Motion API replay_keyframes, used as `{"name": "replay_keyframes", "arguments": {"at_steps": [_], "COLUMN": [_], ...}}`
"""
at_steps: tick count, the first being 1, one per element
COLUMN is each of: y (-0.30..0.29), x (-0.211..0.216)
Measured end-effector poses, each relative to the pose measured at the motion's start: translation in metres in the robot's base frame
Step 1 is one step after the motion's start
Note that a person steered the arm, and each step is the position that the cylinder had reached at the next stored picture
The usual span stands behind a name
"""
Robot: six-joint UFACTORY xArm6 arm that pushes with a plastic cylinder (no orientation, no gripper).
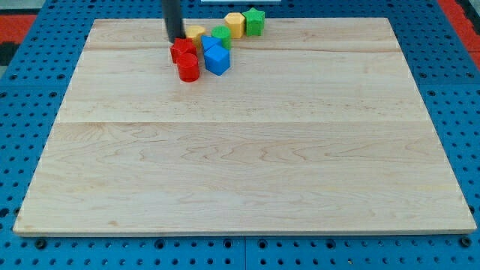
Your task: Push the blue cube into the blue triangle
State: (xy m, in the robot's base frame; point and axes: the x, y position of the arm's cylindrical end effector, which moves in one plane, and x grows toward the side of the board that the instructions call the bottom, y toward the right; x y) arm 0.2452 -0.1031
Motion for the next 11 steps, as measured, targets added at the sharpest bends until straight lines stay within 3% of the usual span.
{"name": "replay_keyframes", "arguments": {"at_steps": [1, 2, 3, 4, 5, 6, 7, 8, 9, 11], "y": [-0.092, -0.110, -0.037, 0.053, 0.034, -0.044, -0.017, 0.039, 0.034, 0.105], "x": [-0.001, 0.027, 0.053, 0.053, 0.062, 0.124, 0.170, 0.157, 0.111, 0.099]}}
